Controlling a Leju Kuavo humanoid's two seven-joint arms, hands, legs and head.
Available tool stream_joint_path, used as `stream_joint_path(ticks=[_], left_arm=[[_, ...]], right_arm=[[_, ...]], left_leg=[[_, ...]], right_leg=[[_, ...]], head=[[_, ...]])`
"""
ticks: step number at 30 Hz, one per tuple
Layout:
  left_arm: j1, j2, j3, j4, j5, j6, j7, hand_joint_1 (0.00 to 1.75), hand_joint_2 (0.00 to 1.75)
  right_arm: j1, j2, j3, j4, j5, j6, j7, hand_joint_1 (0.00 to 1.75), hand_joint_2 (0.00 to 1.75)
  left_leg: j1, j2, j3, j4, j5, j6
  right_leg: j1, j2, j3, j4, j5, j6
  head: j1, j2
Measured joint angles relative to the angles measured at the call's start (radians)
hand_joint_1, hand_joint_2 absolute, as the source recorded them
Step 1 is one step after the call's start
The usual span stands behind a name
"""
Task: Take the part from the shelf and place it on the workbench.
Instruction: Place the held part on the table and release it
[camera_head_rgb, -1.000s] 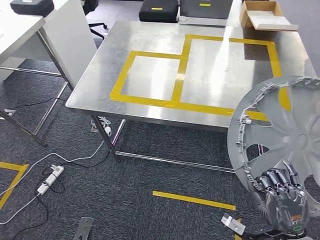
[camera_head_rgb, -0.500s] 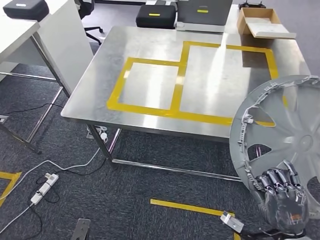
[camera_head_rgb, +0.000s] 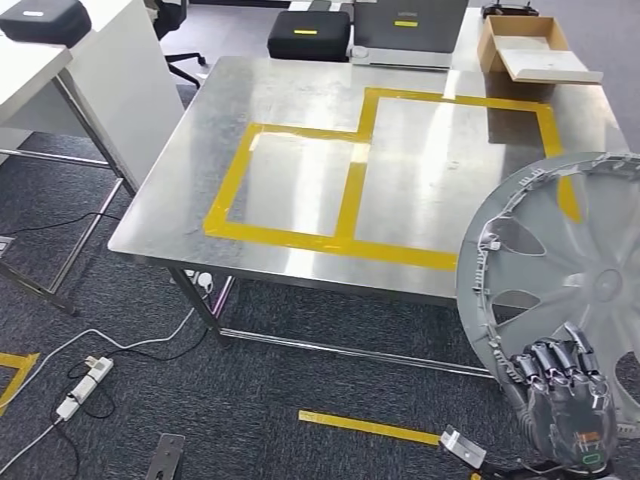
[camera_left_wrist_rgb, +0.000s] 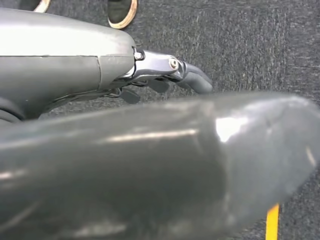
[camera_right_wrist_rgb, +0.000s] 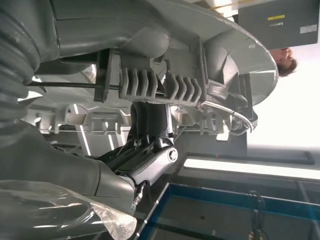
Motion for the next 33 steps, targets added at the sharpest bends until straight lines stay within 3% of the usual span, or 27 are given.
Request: stream_joint_path(ticks=[2, 4, 6, 7, 8, 10, 11, 12, 15, 17, 18, 20, 22, 23, 24, 25, 27, 28, 29, 31, 33], left_arm=[[-0.002, 0.001, 0.0, 0.0, 0.0, 0.0, 0.0, 0.0, 0.0], [-0.002, 0.001, 0.0, 0.0, 0.0, 0.0, 0.0, 0.0, 0.0], [0.002, 0.001, 0.0, 0.0, 0.0, 0.0, 0.0, 0.0, 0.0], [0.003, 0.001, 0.0, 0.0, 0.0, 0.0, 0.0, 0.0, 0.0], [0.004, 0.001, 0.0, 0.0, 0.0, 0.0, 0.0, 0.0, 0.0], [0.006, 0.003, 0.0, 0.0, 0.0, 0.0, 0.0, 0.0, 0.0], [0.007, 0.005, 0.0, 0.0, 0.0, 0.0, 0.0, 0.0, 0.0], [0.009, 0.006, 0.0, 0.0, 0.0, -0.001, 0.0, 0.0, 0.0], [0.008, 0.005, 0.0, 0.001, 0.0, -0.001, 0.001, 0.0, 0.0], [0.003, 0.003, 0.0, 0.001, 0.0, -0.001, 0.002, 0.0, 0.0], [0.0, 0.003, 0.0, 0.001, 0.0, -0.001, 0.004, 0.0, 0.0], [-0.003, 0.001, 0.0, 0.001, -0.001, -0.002, 0.01, 0.0, 0.0], [-0.003, -0.003, 0.0, 0.001, -0.005, -0.004, 0.014, 0.0, 0.0], [-0.003, -0.004, -0.001, 0.001, -0.007, -0.004, 0.015, 0.0, 0.0], [-0.004, -0.005, -0.002, 0.001, -0.01, -0.003, 0.017, 0.0, 0.0], [-0.005, -0.005, -0.002, 0.001, -0.013, -0.001, 0.018, 0.0, 0.0], [-0.009, -0.005, -0.005, 0.001, -0.017, 0.004, 0.02, 0.0, 0.0], [-0.013, -0.005, -0.006, 0.001, -0.019, 0.006, 0.019, 0.0, 0.0], [-0.016, -0.006, -0.009, 0.001, -0.02, 0.006, 0.018, 0.0, 0.0], [-0.021, -0.007, -0.014, 0.001, -0.025, 0.003, 0.013, 0.0, 0.0], [-0.025, -0.008, -0.022, 0.001, -0.034, -0.004, 0.01, 0.0, 0.0]], right_arm=[[-0.001, -0.001, 0.001, -0.001, -0.001, 0.0, 0.003, 1.75, 1.75], [-0.002, -0.001, 0.001, -0.002, -0.001, 0.0, 0.005, 1.75, 1.75], [-0.002, -0.002, 0.002, -0.002, 0.0, 0.0, 0.004, 1.75, 1.75], [-0.001, -0.002, 0.003, -0.002, 0.0, 0.0, 0.003, 1.75, 1.75], [-0.002, -0.002, 0.004, -0.002, 0.0, 0.0, 0.003, 1.75, 1.75], [-0.003, -0.002, 0.007, -0.001, 0.001, 0.0, 0.005, 1.75, 1.75], [-0.004, -0.002, 0.008, 0.0, 0.002, 0.0, 0.008, 1.75, 1.75], [-0.005, -0.004, 0.009, 0.0, 0.005, 0.0, 0.012, 1.75, 1.75], [-0.012, -0.015, 0.015, 0.001, 0.01, 0.0, 0.027, 1.75, 1.75], [-0.028, -0.027, 0.02, 0.002, 0.008, 0.0, 0.033, 1.75, 1.75], [-0.038, -0.034, 0.024, 0.003, 0.007, 0.0, 0.033, 1.75, 1.75], [-0.055, -0.046, 0.032, 0.008, 0.001, 0.0, 0.029, 1.75, 1.75], [-0.076, -0.056, 0.042, 0.023, -0.006, 0.0, 0.022, 1.75, 1.75], [-0.089, -0.061, 0.047, 0.035, -0.009, 0.0, 0.019, 1.75, 1.75], [-0.104, -0.066, 0.051, 0.05, -0.013, 0.0, 0.015, 1.75, 1.75], [-0.119, -0.07, 0.055, 0.067, -0.018, 0.0, 0.011, 1.75, 1.75], [-0.151, -0.075, 0.064, 0.1, -0.03, 0.001, 0.002, 1.75, 1.75], [-0.165, -0.077, 0.069, 0.113, -0.036, 0.001, -0.002, 1.75, 1.75], [-0.179, -0.079, 0.073, 0.123, -0.043, 0.001, -0.006, 1.75, 1.75], [-0.202, -0.081, 0.081, 0.14, -0.056, 0.001, -0.01, 1.75, 1.75], [-0.231, -0.084, 0.09, 0.165, -0.067, 0.002, -0.014, 1.75, 1.75]], left_leg=[[0.005, 0.0, -0.037, 0.079, -0.016, -0.012], [0.013, 0.001, -0.12, 0.207, -0.057, -0.025], [0.017, 0.002, -0.189, 0.277, -0.085, -0.028], [0.016, 0.001, -0.202, 0.267, -0.074, -0.025], [0.013, 0.001, -0.201, 0.226, -0.042, -0.019], [0.001, 0.0, -0.184, 0.112, 0.059, 0.001], [-0.006, -0.002, -0.175, 0.069, 0.094, 0.011], [-0.011, -0.004, -0.167, 0.042, 0.113, 0.018], [-0.011, -0.005, -0.133, 0.002, 0.108, 0.027], [-0.006, -0.005, -0.104, -0.019, 0.107, 0.032], [-0.004, -0.005, -0.092, -0.024, 0.102, 0.033], [-0.004, -0.006, -0.072, -0.026, 0.08, 0.035], [-0.004, -0.007, -0.039, -0.026, 0.052, 0.035], [-0.003, -0.008, -0.018, -0.026, 0.039, 0.033], [-0.003, -0.008, 0.002, -0.025, 0.023, 0.03], [-0.003, -0.009, 0.02, -0.023, 0.008, 0.026], [-0.005, -0.009, 0.036, -0.018, -0.014, 0.016], [-0.006, -0.009, 0.039, -0.015, -0.021, 0.012], [-0.006, -0.008, 0.039, -0.015, -0.025, 0.009], [-0.004, -0.006, 0.028, 0.011, -0.025, 0.0], [0.001, -0.005, -0.029, 0.108, -0.036, -0.015]], right_leg=[[-0.004, -0.001, 0.026, -0.003, -0.012, -0.011], [-0.004, -0.002, 0.046, -0.005, -0.03, -0.016], [-0.004, 0.002, 0.069, -0.005, -0.05, -0.015], [-0.003, 0.004, 0.083, -0.006, -0.061, -0.015], [-0.003, 0.005, 0.098, -0.006, -0.072, -0.015], [-0.003, 0.006, 0.124, -0.01, -0.094, -0.011], [-0.003, 0.008, 0.132, -0.014, -0.104, -0.007], [-0.003, 0.01, 0.141, -0.022, -0.112, -0.002], [-0.002, 0.011, 0.167, -0.026, -0.101, 0.017], [-0.002, 0.007, 0.128, 0.046, -0.08, 0.024], [-0.002, 0.006, 0.083, 0.106, -0.082, 0.026], [-0.003, 0.005, -0.014, 0.208, -0.136, 0.031], [-0.004, 0.004, -0.077, 0.221, -0.203, 0.036], [-0.006, 0.004, -0.088, 0.188, -0.199, 0.04], [-0.009, 0.002, -0.093, 0.14, -0.153, 0.044], [-0.01, -0.001, -0.095, 0.092, -0.074, 0.047], [-0.008, -0.006, -0.093, 0.036, 0.043, 0.034], [-0.006, -0.007, -0.092, 0.032, 0.063, 0.023], [-0.004, -0.005, -0.087, 0.031, 0.056, 0.012], [-0.006, -0.003, -0.078, 0.027, 0.058, 0.001], [-0.009, -0.004, -0.067, 0.023, 0.053, -0.009]], head=[[-0.003, 0.0], [-0.006, 0.0], [-0.006, 0.0], [-0.006, 0.0], [-0.006, 0.0], [-0.005, 0.0], [-0.006, 0.0], [-0.007, 0.0], [-0.012, 0.0], [-0.009, 0.0], [-0.008, 0.0], [-0.006, 0.0], [-0.006, 0.0], [-0.006, 0.0], [-0.006, 0.0], [-0.006, 0.0], [-0.006, 0.0], [-0.005, 0.0], [-0.005, 0.0], [-0.006, 0.0], [-0.006, 0.0]])
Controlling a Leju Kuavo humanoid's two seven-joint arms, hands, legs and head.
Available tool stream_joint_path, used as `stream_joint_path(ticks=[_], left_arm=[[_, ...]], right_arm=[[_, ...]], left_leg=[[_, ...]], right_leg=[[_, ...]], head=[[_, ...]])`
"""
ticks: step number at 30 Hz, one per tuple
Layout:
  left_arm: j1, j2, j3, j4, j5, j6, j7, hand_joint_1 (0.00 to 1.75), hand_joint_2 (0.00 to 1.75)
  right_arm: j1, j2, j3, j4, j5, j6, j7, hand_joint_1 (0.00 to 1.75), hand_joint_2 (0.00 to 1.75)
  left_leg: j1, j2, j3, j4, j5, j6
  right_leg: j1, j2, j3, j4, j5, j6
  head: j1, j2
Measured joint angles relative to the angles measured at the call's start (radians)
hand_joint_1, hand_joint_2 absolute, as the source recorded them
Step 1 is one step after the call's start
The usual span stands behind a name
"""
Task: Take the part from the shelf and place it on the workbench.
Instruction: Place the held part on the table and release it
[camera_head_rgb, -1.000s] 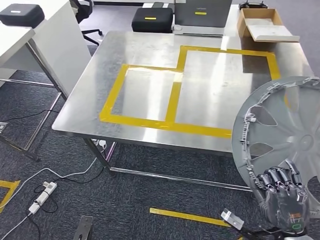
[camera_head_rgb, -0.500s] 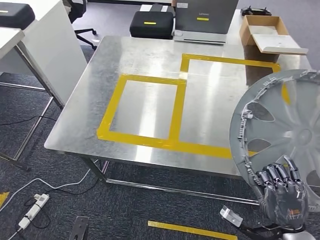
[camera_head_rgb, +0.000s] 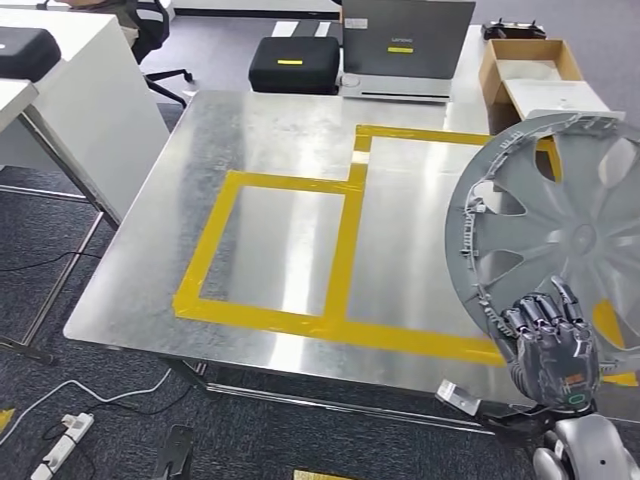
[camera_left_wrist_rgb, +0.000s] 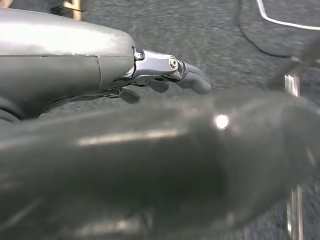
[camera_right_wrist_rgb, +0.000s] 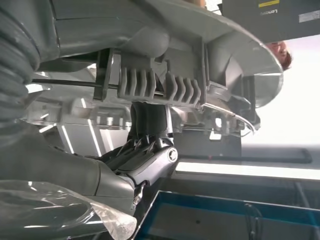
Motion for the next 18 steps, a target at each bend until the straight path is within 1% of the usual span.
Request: stream_joint_path(ticks=[1, 2, 3, 4, 5, 6, 7, 8, 9, 10, 11, 13, 14, 15, 17, 18], left_arm=[[0.0, -0.001, -0.004, 0.0, -0.005, -0.004, 0.0, 0.0, 0.0], [0.0, -0.002, -0.008, 0.0, -0.009, -0.007, 0.0, 0.0, 0.0], [0.0, -0.003, -0.012, 0.0, -0.013, -0.01, 0.0, 0.0, 0.0], [0.0, -0.003, -0.017, 0.0, -0.017, -0.012, 0.001, 0.0, 0.0], [-0.002, -0.004, -0.022, 0.0, -0.022, -0.013, 0.003, 0.0, 0.0], [-0.004, -0.004, -0.027, 0.0, -0.027, -0.015, 0.005, 0.0, 0.0], [-0.007, -0.004, -0.033, 0.0, -0.032, -0.016, 0.006, 0.0, 0.0], [-0.011, -0.004, -0.038, 0.0, -0.037, -0.017, 0.007, 0.0, 0.0], [-0.016, -0.003, -0.045, 0.0, -0.043, -0.019, 0.008, 0.0, 0.0], [-0.019, -0.003, -0.051, 0.0, -0.048, -0.021, 0.01, 0.0, 0.0], [-0.021, -0.004, -0.058, 0.0, -0.052, -0.024, 0.013, 0.0, 0.0], [-0.024, -0.005, -0.069, 0.0, -0.056, -0.029, 0.016, 0.0, 0.0], [-0.026, -0.006, -0.074, 0.0, -0.056, -0.03, 0.017, 0.0, 0.0], [-0.028, -0.007, -0.078, 0.0, -0.057, -0.031, 0.018, 0.0, 0.0], [-0.031, -0.008, -0.087, 0.0, -0.059, -0.031, 0.021, 0.0, 0.0], [-0.031, -0.009, -0.091, 0.0, -0.06, -0.032, 0.023, 0.0, 0.0]], right_arm=[[-0.016, -0.002, 0.005, 0.016, -0.006, 0.002, -0.003, 1.75, 1.75], [-0.034, -0.004, 0.011, 0.033, -0.012, 0.005, -0.009, 1.75, 1.75], [-0.053, -0.006, 0.018, 0.052, -0.02, 0.009, -0.016, 1.75, 1.75], [-0.076, -0.007, 0.028, 0.074, -0.028, 0.015, -0.025, 1.75, 1.75], [-0.103, -0.008, 0.039, 0.097, -0.035, 0.022, -0.034, 1.75, 1.75], [-0.132, -0.008, 0.052, 0.123, -0.041, 0.03, -0.042, 1.75, 1.75], [-0.163, -0.008, 0.066, 0.149, -0.045, 0.038, -0.049, 1.75, 1.75], [-0.193, -0.008, 0.081, 0.176, -0.048, 0.045, -0.055, 1.75, 1.75], [-0.222, -0.008, 0.098, 0.205, -0.05, 0.053, -0.06, 1.75, 1.75], [-0.248, -0.008, 0.116, 0.233, -0.05, 0.061, -0.064, 1.75, 1.75], [-0.273, -0.007, 0.137, 0.261, -0.049, 0.07, -0.067, 1.75, 1.75], [-0.314, -0.005, 0.174, 0.308, -0.046, 0.083, -0.07, 1.75, 1.75], [-0.33, -0.004, 0.19, 0.328, -0.046, 0.087, -0.07, 1.75, 1.75], [-0.344, -0.004, 0.203, 0.346, -0.046, 0.089, -0.068, 1.75, 1.75], [-0.365, -0.004, 0.228, 0.382, -0.046, 0.092, -0.06, 1.75, 1.75], [-0.371, -0.004, 0.24, 0.399, -0.045, 0.093, -0.055, 1.75, 1.75]], left_leg=[[0.004, 0.001, -0.043, 0.067, -0.021, -0.007], [0.008, 0.001, -0.086, 0.126, -0.048, -0.011], [0.01, 0.002, -0.119, 0.162, -0.068, -0.014], [0.012, 0.002, -0.138, 0.169, -0.067, -0.014], [0.012, 0.003, -0.142, 0.145, -0.042, -0.012], [0.011, 0.003, -0.131, 0.091, 0.007, -0.007], [0.007, 0.005, -0.114, 0.023, 0.061, 0.001], [0.003, 0.008, -0.099, -0.037, 0.096, 0.01], [-0.002, 0.01, -0.088, -0.081, 0.116, 0.017], [-0.006, 0.012, -0.083, -0.101, 0.123, 0.022], [-0.008, 0.012, -0.082, -0.106, 0.121, 0.025], [-0.003, 0.01, -0.072, -0.126, 0.139, 0.029], [0.001, 0.009, -0.066, -0.137, 0.146, 0.032], [0.005, 0.008, -0.061, -0.147, 0.152, 0.035], [0.006, 0.008, -0.059, -0.15, 0.157, 0.038], [0.006, 0.007, -0.059, -0.15, 0.156, 0.039]], right_leg=[[0.0, 0.0, 0.005, -0.001, -0.005, -0.003], [0.0, 0.0, 0.009, -0.001, -0.009, -0.006], [0.001, 0.001, 0.013, -0.001, -0.014, -0.007], [0.001, 0.003, 0.019, -0.001, -0.019, -0.007], [0.002, 0.006, 0.025, -0.001, -0.023, -0.007], [0.002, 0.008, 0.032, -0.001, -0.027, -0.006], [0.002, 0.009, 0.038, -0.002, -0.03, -0.005], [0.003, 0.01, 0.041, -0.003, -0.032, -0.003], [0.002, 0.01, 0.042, -0.004, -0.033, 0.001], [0.002, 0.01, 0.041, -0.007, -0.033, 0.006], [0.002, 0.009, 0.041, -0.011, -0.032, 0.013], [0.003, 0.007, 0.042, -0.017, -0.035, 0.025], [0.005, 0.006, 0.036, -0.005, -0.046, 0.029], [0.005, 0.005, 0.021, 0.026, -0.066, 0.032], [0.004, 0.004, -0.035, 0.141, -0.122, 0.037], [0.004, 0.004, -0.063, 0.194, -0.14, 0.04]], head=[[0.0, 0.0], [0.0, 0.0], [0.0, 0.0], [0.0, 0.0], [0.0, 0.0], [0.0, 0.0], [0.0, 0.0], [0.0, 0.0], [0.0, 0.0], [0.0, 0.0], [0.0, 0.0], [0.0, 0.0], [0.001, 0.0], [0.003, 0.0], [0.004, 0.0], [0.004, 0.0]])
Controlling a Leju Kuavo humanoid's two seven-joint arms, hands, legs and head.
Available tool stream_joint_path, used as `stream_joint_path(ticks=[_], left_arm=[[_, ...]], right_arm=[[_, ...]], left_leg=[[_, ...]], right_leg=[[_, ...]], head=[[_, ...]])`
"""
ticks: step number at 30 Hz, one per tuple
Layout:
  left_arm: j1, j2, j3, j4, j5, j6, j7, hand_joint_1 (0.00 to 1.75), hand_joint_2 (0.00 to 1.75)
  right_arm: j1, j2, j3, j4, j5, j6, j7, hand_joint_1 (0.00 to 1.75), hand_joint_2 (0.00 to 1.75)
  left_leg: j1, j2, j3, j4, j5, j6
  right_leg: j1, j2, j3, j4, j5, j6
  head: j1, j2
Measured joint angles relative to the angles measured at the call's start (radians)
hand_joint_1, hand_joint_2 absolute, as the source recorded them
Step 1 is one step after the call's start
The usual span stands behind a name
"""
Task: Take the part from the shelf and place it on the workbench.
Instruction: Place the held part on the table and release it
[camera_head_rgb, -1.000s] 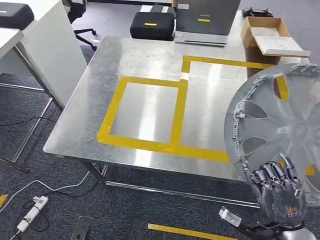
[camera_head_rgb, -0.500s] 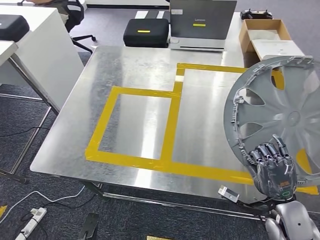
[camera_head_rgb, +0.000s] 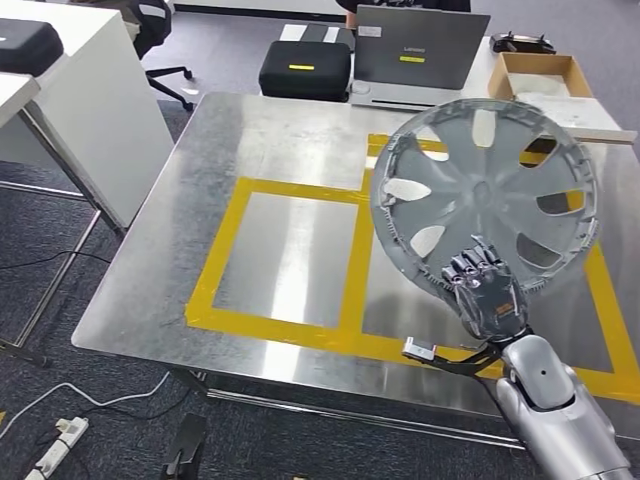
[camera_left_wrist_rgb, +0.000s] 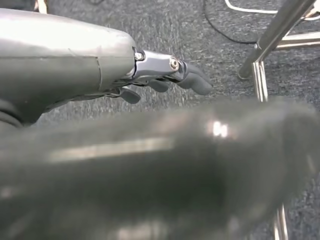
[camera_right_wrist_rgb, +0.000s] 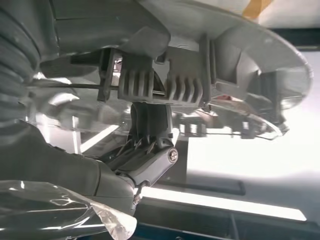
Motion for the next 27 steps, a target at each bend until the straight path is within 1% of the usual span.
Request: stream_joint_path(ticks=[1, 2, 3, 4, 5, 6, 7, 9, 10, 11, 12, 13, 14, 15, 16, 17, 18, 19, 20, 21, 22, 23, 25, 26, 27], left_arm=[[0.001, -0.001, -0.003, 0.0, 0.0, 0.0, 0.002, 0.0, 0.0], [0.001, -0.001, -0.006, 0.0, -0.001, 0.001, 0.004, 0.0, 0.0], [0.001, -0.002, -0.008, 0.0, -0.001, 0.003, 0.006, 0.0, 0.0], [0.001, -0.002, -0.011, 0.0, -0.002, 0.004, 0.006, 0.0, 0.0], [0.001, -0.003, -0.013, 0.0, -0.002, 0.005, 0.007, 0.0, 0.0], [0.001, -0.003, -0.014, 0.0, -0.002, 0.005, 0.008, 0.0, 0.0], [0.001, -0.003, -0.016, 0.0, -0.002, 0.006, 0.01, 0.0, 0.0], [0.002, -0.002, -0.018, 0.0, -0.002, 0.006, 0.012, 0.0, 0.0], [0.003, -0.002, -0.018, 0.0, -0.002, 0.007, 0.012, 0.0, 0.0], [0.003, -0.002, -0.019, 0.0, -0.002, 0.007, 0.012, 0.0, 0.0], [0.002, -0.001, -0.019, 0.0, -0.002, 0.008, 0.013, 0.0, 0.0], [0.001, -0.001, -0.019, 0.0, -0.002, 0.009, 0.014, 0.0, 0.0], [0.001, -0.001, -0.019, 0.0, -0.002, 0.01, 0.015, 0.0, 0.0], [0.001, -0.001, -0.02, 0.0, -0.002, 0.01, 0.015, 0.0, 0.0], [0.002, -0.001, -0.02, 0.0, -0.002, 0.009, 0.016, 0.0, 0.0], [0.002, -0.001, -0.021, 0.0, -0.002, 0.008, 0.016, 0.0, 0.0], [0.002, -0.001, -0.023, 0.0, -0.002, 0.006, 0.016, 0.0, 0.0], [0.001, -0.001, -0.025, 0.0, -0.003, 0.005, 0.016, 0.0, 0.0], [-0.001, 0.0, -0.027, 0.0, -0.004, 0.004, 0.016, 0.0, 0.0], [-0.003, 0.0, -0.029, 0.0, -0.004, 0.002, 0.016, 0.0, 0.0], [-0.005, 0.0, -0.031, 0.0, -0.004, -0.003, 0.016, 0.0, 0.0], [-0.005, 0.0, -0.032, 0.0, -0.003, -0.009, 0.016, 0.0, 0.0], [0.0, 0.001, -0.033, 0.0, 0.0, -0.027, 0.016, 0.0, 0.0], [0.002, 0.002, -0.033, 0.0, 0.002, -0.036, 0.016, 0.0, 0.0], [0.002, 0.003, -0.034, 0.0, 0.003, -0.043, 0.016, 0.0, 0.0]], right_arm=[[-0.002, 0.0, 0.011, 0.015, 0.001, 0.0, 0.005, 1.75, 1.75], [-0.002, 0.0, 0.02, 0.026, 0.002, 0.001, 0.008, 1.75, 1.75], [-0.003, 0.0, 0.028, 0.036, 0.002, 0.001, 0.01, 1.75, 1.75], [-0.003, 0.0, 0.034, 0.044, 0.002, 0.001, 0.013, 1.75, 1.75], [-0.004, 0.0, 0.039, 0.052, 0.002, 0.002, 0.014, 1.75, 1.75], [-0.005, 0.0, 0.044, 0.058, 0.001, 0.002, 0.015, 1.75, 1.75], [-0.005, 0.0, 0.048, 0.063, 0.001, 0.002, 0.016, 1.75, 1.75], [-0.005, 0.0, 0.054, 0.069, 0.002, 0.003, 0.016, 1.75, 1.75], [-0.006, 0.0, 0.056, 0.071, 0.002, 0.003, 0.016, 1.75, 1.75], [-0.007, 0.0, 0.059, 0.072, 0.002, 0.004, 0.017, 1.75, 1.75], [-0.009, 0.0, 0.061, 0.073, 0.002, 0.005, 0.017, 1.75, 1.75], [-0.011, 0.0, 0.063, 0.074, 0.001, 0.007, 0.017, 1.75, 1.75], [-0.013, 0.0, 0.065, 0.076, 0.001, 0.01, 0.017, 1.75, 1.75], [-0.015, 0.0, 0.067, 0.078, 0.0, 0.015, 0.017, 1.75, 1.75], [-0.018, 0.0, 0.07, 0.081, -0.002, 0.019, 0.016, 1.75, 1.75], [-0.023, 0.0, 0.072, 0.086, -0.004, 0.025, 0.014, 1.75, 1.75], [-0.028, 0.001, 0.075, 0.092, -0.007, 0.03, 0.013, 1.75, 1.75], [-0.035, 0.001, 0.078, 0.1, -0.008, 0.034, 0.012, 1.75, 1.75], [-0.041, 0.002, 0.081, 0.109, -0.01, 0.037, 0.012, 1.75, 1.75], [-0.046, 0.003, 0.084, 0.117, -0.01, 0.038, 0.013, 1.75, 1.75], [-0.049, 0.004, 0.086, 0.125, -0.011, 0.037, 0.014, 1.75, 1.75], [-0.049, 0.004, 0.087, 0.133, -0.011, 0.035, 0.015, 1.75, 1.75], [-0.046, 0.004, 0.09, 0.146, -0.011, 0.03, 0.02, 1.75, 1.75], [-0.042, 0.005, 0.091, 0.152, -0.011, 0.027, 0.022, 1.75, 1.75], [-0.039, 0.005, 0.092, 0.157, -0.01, 0.025, 0.024, 1.75, 1.75]], left_leg=[[0.0, -0.001, 0.0, 0.001, -0.001, 0.0], [0.0, -0.002, 0.0, 0.002, -0.002, -0.001], [0.001, -0.004, 0.0, 0.004, -0.003, -0.003], [0.001, -0.006, -0.001, 0.008, -0.006, -0.006], [0.0, -0.008, -0.003, 0.013, -0.009, -0.011], [-0.001, -0.009, -0.007, 0.019, -0.011, -0.015], [-0.003, -0.01, -0.011, 0.025, -0.012, -0.02], [-0.003, -0.01, -0.016, 0.029, -0.01, -0.029], [-0.002, -0.01, -0.018, 0.032, -0.013, -0.034], [-0.001, -0.009, -0.023, 0.044, -0.025, -0.04], [0.001, -0.008, -0.034, 0.071, -0.046, -0.046], [0.004, -0.007, -0.054, 0.122, -0.078, -0.053], [0.007, -0.006, -0.081, 0.19, -0.115, -0.058], [0.011, -0.005, -0.107, 0.257, -0.146, -0.062], [0.013, -0.004, -0.126, 0.31, -0.167, -0.064], [0.015, -0.004, -0.126, 0.325, -0.166, -0.064], [0.016, -0.004, -0.108, 0.3, -0.149, -0.063], [0.015, -0.004, -0.072, 0.239, -0.118, -0.059], [0.015, -0.004, -0.029, 0.164, -0.09, -0.053], [0.013, -0.004, 0.006, 0.097, -0.072, -0.048], [0.011, -0.004, 0.029, 0.051, -0.064, -0.043], [0.009, -0.004, 0.038, 0.031, -0.065, -0.039], [0.009, -0.004, 0.038, 0.022, -0.061, -0.031], [0.01, -0.003, 0.038, 0.016, -0.055, -0.025], [0.012, -0.003, 0.039, 0.011, -0.05, -0.019]], right_leg=[[0.0, 0.0, -0.017, 0.028, -0.002, 0.003], [-0.001, -0.001, -0.016, 0.018, 0.015, 0.005], [-0.002, -0.002, 0.004, -0.028, 0.048, 0.006], [-0.003, -0.003, 0.035, -0.095, 0.083, 0.007], [-0.003, -0.003, 0.067, -0.156, 0.107, 0.006], [-0.002, -0.002, 0.09, -0.199, 0.122, 0.002], [0.0, -0.001, 0.1, -0.218, 0.125, -0.002], [0.002, 0.001, 0.098, -0.217, 0.127, -0.014], [0.001, 0.0, 0.097, -0.218, 0.129, -0.02], [0.0, -0.001, 0.097, -0.219, 0.13, -0.027], [-0.003, -0.002, 0.097, -0.221, 0.131, -0.033], [-0.003, -0.005, 0.095, -0.221, 0.133, -0.039], [-0.003, -0.006, 0.093, -0.221, 0.134, -0.043], [-0.002, -0.007, 0.09, -0.221, 0.136, -0.045], [-0.001, -0.008, 0.088, -0.221, 0.138, -0.045], [-0.001, -0.008, 0.086, -0.221, 0.141, -0.045], [-0.001, -0.008, 0.084, -0.221, 0.143, -0.044], [-0.001, -0.008, 0.082, -0.221, 0.145, -0.042], [-0.001, -0.007, 0.081, -0.221, 0.148, -0.039], [0.001, -0.007, 0.08, -0.221, 0.15, -0.035], [0.002, -0.008, 0.077, -0.221, 0.152, -0.03], [0.002, -0.009, 0.075, -0.221, 0.155, -0.025], [0.001, -0.009, 0.072, -0.226, 0.16, -0.012], [0.0, -0.008, 0.068, -0.222, 0.155, -0.008], [0.0, -0.007, 0.056, -0.201, 0.139, -0.004]], head=[[0.0, 0.0], [0.0, 0.0], [0.0, 0.0], [0.0, 0.0], [0.0, 0.0], [0.0, 0.0], [0.0, 0.0], [-0.001, 0.0], [0.0, 0.0], [-0.002, 0.0], [-0.004, 0.0], [-0.005, 0.0], [-0.007, 0.0], [-0.007, 0.0], [-0.007, 0.0], [-0.007, 0.0], [-0.007, 0.0], [-0.007, 0.0], [-0.007, 0.0], [-0.007, 0.0], [-0.006, 0.0], [-0.006, 0.0], [-0.006, 0.0], [-0.006, 0.0], [-0.004, 0.0]])
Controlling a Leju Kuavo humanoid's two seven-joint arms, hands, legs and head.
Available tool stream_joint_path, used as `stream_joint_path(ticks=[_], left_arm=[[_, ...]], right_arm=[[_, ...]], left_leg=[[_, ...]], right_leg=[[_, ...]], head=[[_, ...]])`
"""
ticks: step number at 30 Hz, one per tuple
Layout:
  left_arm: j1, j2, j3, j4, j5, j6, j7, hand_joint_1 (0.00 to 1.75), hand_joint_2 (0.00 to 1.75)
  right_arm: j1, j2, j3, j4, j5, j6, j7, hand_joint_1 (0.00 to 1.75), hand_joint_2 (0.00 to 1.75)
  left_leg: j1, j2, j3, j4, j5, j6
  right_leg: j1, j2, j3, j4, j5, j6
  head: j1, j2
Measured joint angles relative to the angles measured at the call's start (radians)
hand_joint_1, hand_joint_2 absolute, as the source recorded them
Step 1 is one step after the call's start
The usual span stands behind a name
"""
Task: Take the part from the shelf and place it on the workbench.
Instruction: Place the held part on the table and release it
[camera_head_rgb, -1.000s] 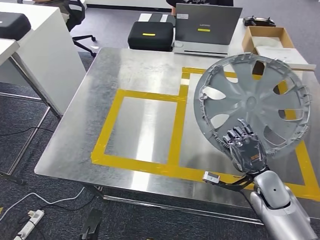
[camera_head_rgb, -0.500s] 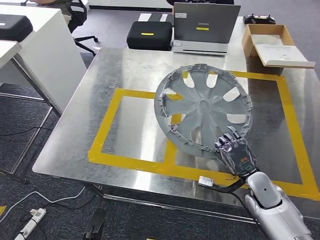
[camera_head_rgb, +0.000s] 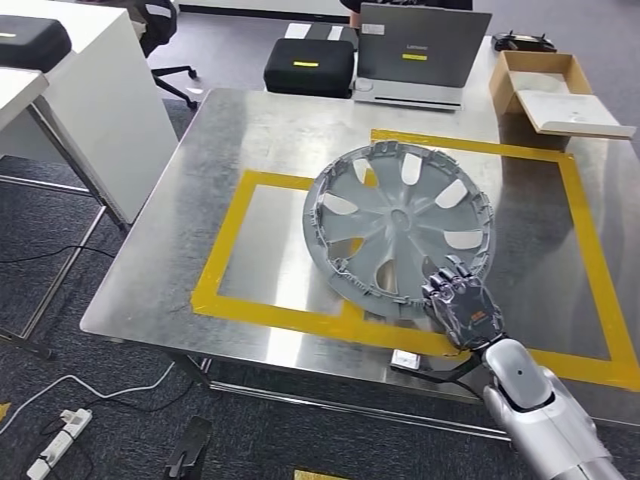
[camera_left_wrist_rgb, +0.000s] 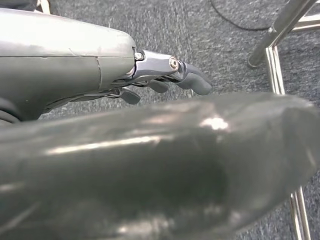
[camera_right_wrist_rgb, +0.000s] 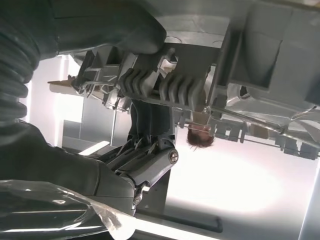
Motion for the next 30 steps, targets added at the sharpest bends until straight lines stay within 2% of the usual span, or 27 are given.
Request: stream_joint_path(ticks=[1, 3, 4, 5, 6, 8, 9, 10, 11, 14, 16, 17, 19, 20, 21, 22, 24, 25, 26, 27, 29, 30], left_arm=[[0.0, 0.001, 0.0, 0.0, 0.001, -0.005, 0.0, 0.0, 0.44], [0.002, 0.002, -0.001, 0.0, 0.001, -0.015, 0.0, 0.0, 1.31], [0.004, 0.002, -0.001, 0.0, 0.001, -0.02, 0.002, 0.0, 1.75], [0.005, 0.003, -0.002, 0.0, 0.0, -0.026, 0.006, 0.0, 1.75], [0.006, 0.003, -0.003, 0.0, -0.001, -0.03, 0.011, 0.0, 1.75], [0.006, 0.004, -0.007, 0.0, -0.003, -0.032, 0.019, 0.0, 1.75], [0.005, 0.004, -0.009, 0.0, -0.003, -0.031, 0.021, 0.0, 1.75], [0.005, 0.004, -0.01, 0.0, -0.002, -0.029, 0.023, 0.0, 1.75], [0.005, 0.004, -0.011, 0.0, -0.001, -0.026, 0.023, 0.0, 1.75], [0.005, 0.007, -0.011, 0.0, 0.005, -0.015, 0.024, 0.0, 1.75], [0.006, 0.01, -0.011, 0.0, 0.009, -0.01, 0.023, 0.0, 1.75], [0.005, 0.011, -0.011, 0.0, 0.011, -0.009, 0.023, 0.0, 1.75], [0.006, 0.012, -0.011, 0.0, 0.016, -0.006, 0.021, 0.0, 0.87], [0.008, 0.012, -0.011, 0.0, 0.019, -0.004, 0.02, 0.0, 0.44], [0.01, 0.013, -0.011, 0.0, 0.021, -0.003, 0.018, 0.0, 0.0], [0.011, 0.013, -0.011, 0.0, 0.023, -0.002, 0.017, 0.0, 0.0], [0.011, 0.016, -0.011, 0.0, 0.029, -0.001, 0.012, 0.0, 0.0], [0.01, 0.017, -0.01, 0.0, 0.033, 0.0, 0.007, 0.0, 0.0], [0.009, 0.018, -0.01, 0.0, 0.039, 0.0, 0.002, 0.0, 0.0], [0.01, 0.018, -0.01, 0.0, 0.044, 0.0, -0.003, 0.0, 0.0], [0.013, 0.019, -0.008, 0.0, 0.055, 0.001, -0.009, 0.0, 0.0], [0.015, 0.019, -0.008, 0.0, 0.058, 0.002, -0.01, 0.0, 0.0]], right_arm=[[0.003, 0.0, 0.0, 0.005, 0.0, -0.002, 0.002, 1.31, 1.31], [0.008, 0.0, 0.001, 0.015, 0.001, -0.006, 0.004, 0.44, 0.44], [0.011, 0.0, 0.001, 0.018, 0.001, -0.009, 0.005, 0.0, 0.0], [0.012, 0.0, 0.001, 0.021, 0.001, -0.012, 0.005, 0.0, 0.0], [0.013, 0.0, 0.001, 0.023, 0.001, -0.014, 0.005, 0.0, 0.0], [0.012, 0.0, -0.001, 0.027, 0.001, -0.015, 0.006, 0.0, 0.0], [0.01, 0.0, -0.002, 0.029, 0.001, -0.015, 0.006, 0.0, 0.0], [0.008, 0.0, -0.003, 0.03, 0.001, -0.016, 0.007, 0.0, 0.0], [0.006, 0.0, -0.005, 0.031, 0.0, -0.017, 0.009, 0.0, 0.0], [0.017, 0.0, -0.016, 0.033, -0.004, -0.021, 0.016, 0.0, 0.0], [0.024, 0.0, -0.024, 0.033, -0.007, -0.022, 0.018, 0.0, 0.0], [0.026, 0.001, -0.028, 0.033, -0.009, -0.023, 0.019, 0.0, 0.0], [0.033, 0.0, -0.04, 0.033, -0.011, -0.026, 0.02, 0.0, 0.0], [0.039, 0.0, -0.047, 0.033, -0.012, -0.027, 0.021, 0.0, 0.0], [0.046, 0.0, -0.055, 0.033, -0.012, -0.027, 0.021, 0.0, 0.0], [0.054, 0.0, -0.064, 0.031, -0.013, -0.028, 0.021, 0.0, 0.0], [0.066, -0.002, -0.083, 0.021, -0.017, -0.033, 0.022, 0.0, 0.0], [0.072, -0.004, -0.095, 0.013, -0.024, -0.039, 0.021, 0.0, 0.0], [0.079, -0.006, -0.107, 0.003, -0.034, -0.047, 0.019, 0.0, 0.0], [0.091, -0.007, -0.12, -0.01, -0.049, -0.056, 0.014, 0.0, 0.0], [0.118, -0.008, -0.147, -0.043, -0.089, -0.074, -0.004, 0.0, 0.0], [0.132, -0.008, -0.16, -0.061, -0.112, -0.082, -0.015, 0.0, 0.0]], left_leg=[[0.001, 0.0, 0.0, -0.004, 0.004, 0.005], [-0.001, 0.001, -0.003, -0.004, 0.006, 0.009], [-0.003, 0.001, -0.004, -0.004, 0.006, 0.009], [-0.004, 0.001, -0.004, -0.004, 0.005, 0.01], [-0.005, 0.001, -0.004, -0.003, 0.005, 0.01], [-0.005, 0.0, -0.003, 0.0, 0.002, 0.008], [-0.007, 0.0, -0.005, 0.004, -0.001, 0.005], [-0.009, 0.0, -0.008, 0.008, -0.004, 0.002], [-0.011, 0.0, -0.012, 0.012, -0.005, -0.002], [-0.01, 0.0, -0.016, 0.023, -0.013, -0.01], [-0.008, 0.001, -0.031, 0.072, -0.044, -0.021], [-0.005, 0.002, -0.05, 0.123, -0.072, -0.028], [0.001, 0.002, -0.105, 0.245, -0.125, -0.037], [0.004, 0.002, -0.126, 0.286, -0.136, -0.038], [0.006, 0.002, -0.134, 0.295, -0.128, -0.039], [0.007, 0.002, -0.123, 0.265, -0.1, -0.037], [0.008, 0.002, -0.068, 0.137, -0.029, -0.032], [0.007, 0.001, -0.041, 0.077, -0.008, -0.029], [0.005, 0.001, -0.026, 0.041, -0.001, -0.026], [0.003, 0.0, -0.021, 0.029, -0.005, -0.024], [0.002, -0.001, -0.02, 0.021, -0.003, -0.016], [0.003, -0.001, -0.019, 0.017, 0.001, -0.009]], right_leg=[[0.0, 0.001, -0.02, 0.041, -0.026, 0.002], [0.0, 0.003, -0.076, 0.166, -0.088, 0.004], [0.0, 0.003, -0.099, 0.218, -0.106, 0.005], [0.0, 0.003, -0.109, 0.242, -0.108, 0.006], [0.0, 0.003, -0.1, 0.23, -0.091, 0.006], [0.0, 0.002, -0.039, 0.114, -0.032, 0.003], [0.002, 0.002, -0.003, 0.052, -0.012, 0.001], [0.002, 0.002, 0.022, 0.008, -0.005, -0.003], [0.003, 0.003, 0.035, -0.014, -0.007, -0.006], [0.003, 0.005, 0.041, -0.021, -0.012, -0.017], [0.0, 0.004, 0.047, -0.023, -0.012, -0.026], [-0.001, 0.004, 0.049, -0.023, -0.013, -0.029], [-0.001, 0.004, 0.052, -0.023, -0.016, -0.034], [-0.001, 0.004, 0.053, -0.023, -0.017, -0.034], [-0.001, 0.004, 0.054, -0.023, -0.018, -0.035], [-0.001, 0.005, 0.056, -0.023, -0.018, -0.034], [-0.001, 0.006, 0.06, -0.023, -0.02, -0.031], [0.0, 0.007, 0.06, -0.023, -0.021, -0.027], [0.001, 0.007, 0.059, -0.024, -0.021, -0.022], [0.001, 0.007, 0.058, -0.025, -0.02, -0.016], [0.001, 0.006, 0.057, -0.028, -0.018, -0.005], [0.0, 0.006, 0.054, -0.023, -0.027, -0.001]], head=[[0.001, 0.0], [0.004, 0.0], [0.003, 0.0], [0.003, 0.0], [0.003, 0.0], [0.003, 0.0], [0.004, 0.0], [0.003, 0.0], [0.002, 0.0], [0.002, 0.0], [-0.002, 0.0], [-0.004, 0.0], [-0.007, 0.0], [-0.007, 0.0], [-0.007, 0.0], [-0.007, 0.0], [-0.007, 0.0], [-0.007, 0.0], [-0.007, 0.0], [-0.006, 0.0], [-0.006, 0.0], [-0.006, 0.0]])
